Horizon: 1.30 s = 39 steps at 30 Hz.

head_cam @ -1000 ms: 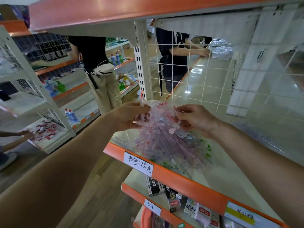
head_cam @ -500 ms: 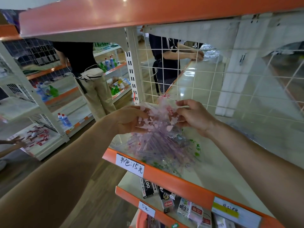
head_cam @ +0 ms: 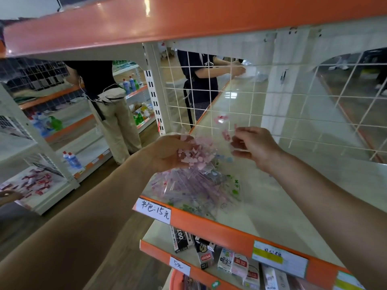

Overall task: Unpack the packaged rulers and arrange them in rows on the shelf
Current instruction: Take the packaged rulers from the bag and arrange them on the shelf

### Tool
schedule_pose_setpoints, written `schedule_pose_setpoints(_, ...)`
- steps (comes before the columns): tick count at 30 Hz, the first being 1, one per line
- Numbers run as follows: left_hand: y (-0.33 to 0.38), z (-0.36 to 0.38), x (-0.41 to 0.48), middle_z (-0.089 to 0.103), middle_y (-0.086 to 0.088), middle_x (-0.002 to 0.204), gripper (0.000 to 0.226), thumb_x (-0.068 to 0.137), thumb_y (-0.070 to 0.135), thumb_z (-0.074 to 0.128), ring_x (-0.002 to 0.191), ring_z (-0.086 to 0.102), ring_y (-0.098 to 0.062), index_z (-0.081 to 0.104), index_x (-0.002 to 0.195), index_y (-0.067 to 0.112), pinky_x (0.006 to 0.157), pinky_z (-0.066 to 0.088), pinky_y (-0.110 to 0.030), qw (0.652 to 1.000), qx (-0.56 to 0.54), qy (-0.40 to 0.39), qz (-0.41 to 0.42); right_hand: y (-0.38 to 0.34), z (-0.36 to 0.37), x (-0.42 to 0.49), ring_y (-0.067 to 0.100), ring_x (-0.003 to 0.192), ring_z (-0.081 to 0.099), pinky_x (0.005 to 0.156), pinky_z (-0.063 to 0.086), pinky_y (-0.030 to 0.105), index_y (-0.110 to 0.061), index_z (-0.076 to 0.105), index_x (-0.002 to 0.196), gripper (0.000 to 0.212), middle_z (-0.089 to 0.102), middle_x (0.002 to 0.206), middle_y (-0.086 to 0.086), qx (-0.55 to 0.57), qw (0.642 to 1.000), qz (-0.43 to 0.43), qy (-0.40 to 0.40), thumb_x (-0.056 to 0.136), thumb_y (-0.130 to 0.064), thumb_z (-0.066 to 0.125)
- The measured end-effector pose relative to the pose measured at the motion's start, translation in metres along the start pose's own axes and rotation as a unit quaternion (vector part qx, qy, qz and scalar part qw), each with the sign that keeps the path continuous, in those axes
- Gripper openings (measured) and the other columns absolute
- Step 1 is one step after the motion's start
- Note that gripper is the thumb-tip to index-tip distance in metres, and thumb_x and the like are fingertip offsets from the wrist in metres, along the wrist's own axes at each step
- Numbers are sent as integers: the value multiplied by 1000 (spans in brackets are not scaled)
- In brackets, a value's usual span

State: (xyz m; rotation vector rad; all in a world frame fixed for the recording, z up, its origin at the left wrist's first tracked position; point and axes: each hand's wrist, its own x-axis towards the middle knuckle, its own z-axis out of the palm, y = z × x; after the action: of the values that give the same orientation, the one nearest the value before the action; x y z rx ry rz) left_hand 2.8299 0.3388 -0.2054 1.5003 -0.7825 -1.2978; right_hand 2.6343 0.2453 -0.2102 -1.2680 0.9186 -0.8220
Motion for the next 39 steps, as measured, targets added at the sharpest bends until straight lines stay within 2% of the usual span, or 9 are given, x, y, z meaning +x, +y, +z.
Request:
schedule_pose_setpoints(7,-2,63,11,64,-13,78,21,98,-1,38,68,64,-24,58,98,1,58,59,-34,994,-88,-62,-3,8,-16,-20,14,71,60,58,56,27,-10,65,89,11,60,77,4,-37,999,34,9,93,-10,54)
schedule_pose_setpoints(12,-3,122,22,61,-27,103,25,82,-9,45,87,60,-35,65,97,-2,92,44,-49,989,-87,-116,5,12,-38,-38,20,59,65,61,58,32,-10,60,92,4,68,76,9,-17,999,21,21,89,-11,62)
schedule_pose_setpoints(17,-1,163,22,61,-3,86,7,88,14,60,80,60,-18,65,93,15,76,48,-31,993,74,-92,8,4,-97,-46,16,64,63,50,53,23,-12,38,138,63,65,94,12,-1,996,38,86,83,-5,68)
schedule_pose_setpoints(20,-13,185,33,54,-3,107,30,90,23,64,94,54,-20,58,117,16,72,44,-23,939,329,-22,97,2,-136,-52,13,60,57,57,54,24,-7,38,140,66,62,83,8,-14,989,37,146,83,-11,71)
schedule_pose_setpoints(22,-28,198,44,48,-10,131,64,84,31,70,117,51,-27,43,140,16,92,44,-30,864,479,-35,150,7,-157,-54,11,61,59,54,53,23,-6,39,139,70,62,91,9,-23,983,32,177,80,-15,75)
schedule_pose_setpoints(26,-48,223,60,40,-12,136,93,53,68,43,133,33,-32,39,137,28,107,33,-50,773,608,-81,160,18,-191,-53,11,62,59,42,50,18,-5,40,138,76,59,111,13,-51,966,28,251,75,-20,81)
schedule_pose_setpoints(31,-50,231,74,33,-5,142,48,89,46,46,138,21,-28,38,135,36,105,29,-57,762,631,-65,131,50,-238,-27,24,68,62,51,53,29,-14,59,114,79,62,104,9,-131,944,47,299,47,-47,85)
schedule_pose_setpoints(35,-49,222,81,33,-3,145,39,94,42,43,138,24,-26,43,133,37,104,27,-53,761,629,-53,150,60,-237,-10,33,75,70,74,58,48,-16,50,118,60,72,92,13,-203,927,81,305,67,-35,76)
schedule_pose_setpoints(39,-48,208,91,36,-4,140,38,93,33,44,134,29,-29,44,132,33,104,31,-53,744,650,-42,145,42,-181,-11,31,61,68,64,59,43,-12,48,102,23,67,67,18,-241,936,77,243,86,-14,64)
